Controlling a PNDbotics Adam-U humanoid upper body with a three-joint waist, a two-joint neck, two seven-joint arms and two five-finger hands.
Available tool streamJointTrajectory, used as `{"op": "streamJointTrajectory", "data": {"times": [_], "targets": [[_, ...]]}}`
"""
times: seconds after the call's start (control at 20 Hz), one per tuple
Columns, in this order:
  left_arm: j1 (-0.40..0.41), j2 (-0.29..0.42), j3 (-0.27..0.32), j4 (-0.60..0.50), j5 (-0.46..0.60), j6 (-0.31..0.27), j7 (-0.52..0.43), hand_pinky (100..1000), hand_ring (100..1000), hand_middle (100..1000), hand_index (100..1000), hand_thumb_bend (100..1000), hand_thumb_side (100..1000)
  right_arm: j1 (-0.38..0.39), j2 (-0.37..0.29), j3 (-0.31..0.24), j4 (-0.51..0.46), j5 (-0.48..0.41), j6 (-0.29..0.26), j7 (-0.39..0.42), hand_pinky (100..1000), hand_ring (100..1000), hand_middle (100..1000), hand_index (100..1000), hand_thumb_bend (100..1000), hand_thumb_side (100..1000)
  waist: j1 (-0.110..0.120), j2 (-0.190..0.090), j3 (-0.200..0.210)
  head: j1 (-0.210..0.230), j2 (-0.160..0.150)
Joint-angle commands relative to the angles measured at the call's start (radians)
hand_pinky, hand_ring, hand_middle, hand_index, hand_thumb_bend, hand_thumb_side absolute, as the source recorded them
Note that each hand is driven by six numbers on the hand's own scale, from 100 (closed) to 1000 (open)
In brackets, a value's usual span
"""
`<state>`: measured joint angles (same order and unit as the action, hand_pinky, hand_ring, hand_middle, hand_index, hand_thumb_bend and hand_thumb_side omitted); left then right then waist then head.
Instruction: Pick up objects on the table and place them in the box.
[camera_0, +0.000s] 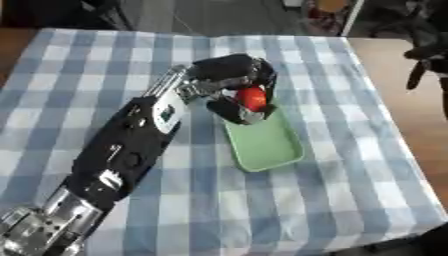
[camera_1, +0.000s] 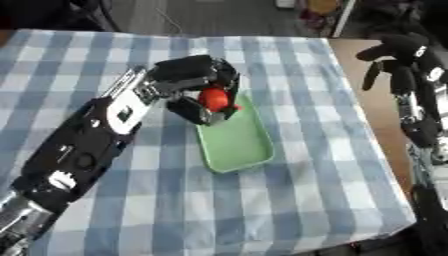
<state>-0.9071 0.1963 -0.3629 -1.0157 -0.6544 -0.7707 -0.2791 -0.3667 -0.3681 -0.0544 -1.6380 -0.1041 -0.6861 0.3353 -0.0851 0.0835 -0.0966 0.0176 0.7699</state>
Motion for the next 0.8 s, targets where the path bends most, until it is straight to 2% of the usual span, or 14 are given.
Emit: {"op": "streamJointTrajectory", "data": {"times": [0.05,0.2,0.3,0.4,0.45,0.5,0.65,0.8], "targets": [[-0.012,-0.003,-0.003,-0.022,-0.016,-0.018,0.008,233,403,582,603,378,505,-0.017,-0.009,-0.003,-0.015,-0.006,0.001,0.002,320,674,612,845,100,686,0.001,-0.011,-0.003,0.004,0.0],[-0.011,-0.003,-0.003,-0.021,-0.037,-0.035,0.009,259,426,597,622,451,514,-0.018,-0.009,-0.003,-0.015,-0.007,0.001,0.003,321,674,612,845,100,685,0.001,-0.011,-0.003,0.005,0.0],[-0.011,-0.004,-0.003,-0.016,-0.054,-0.046,0.009,310,457,612,640,500,541,-0.018,-0.009,-0.003,-0.015,-0.007,0.0,0.003,321,674,612,845,100,685,0.001,-0.011,-0.004,0.005,0.0],[-0.011,-0.007,-0.002,-0.009,-0.073,-0.059,0.006,357,488,634,661,606,591,-0.018,-0.009,-0.002,-0.014,-0.007,0.0,0.003,321,674,612,845,100,685,0.001,-0.011,-0.005,0.006,0.0],[-0.011,-0.008,-0.001,-0.006,-0.083,-0.066,0.006,361,492,636,663,613,593,-0.019,-0.009,-0.002,-0.015,-0.007,0.0,0.003,321,674,612,845,100,685,0.001,-0.011,-0.005,0.006,0.0],[-0.011,-0.009,0.001,-0.002,-0.092,-0.073,0.008,395,525,663,680,684,626,-0.019,-0.009,-0.002,-0.015,-0.007,0.0,0.003,321,674,612,845,100,685,0.001,-0.011,-0.005,0.006,0.0],[-0.011,-0.01,0.005,0.008,-0.113,-0.088,0.02,401,533,672,685,721,633,-0.019,-0.009,-0.003,-0.015,-0.007,0.001,0.003,321,674,611,845,100,683,0.001,-0.01,-0.005,0.005,0.0],[-0.01,-0.011,0.006,0.014,-0.127,-0.095,0.029,403,533,672,685,715,636,-0.018,-0.009,-0.003,-0.015,-0.007,0.001,0.003,321,674,611,845,100,685,0.002,-0.01,-0.005,0.005,0.0]]}}
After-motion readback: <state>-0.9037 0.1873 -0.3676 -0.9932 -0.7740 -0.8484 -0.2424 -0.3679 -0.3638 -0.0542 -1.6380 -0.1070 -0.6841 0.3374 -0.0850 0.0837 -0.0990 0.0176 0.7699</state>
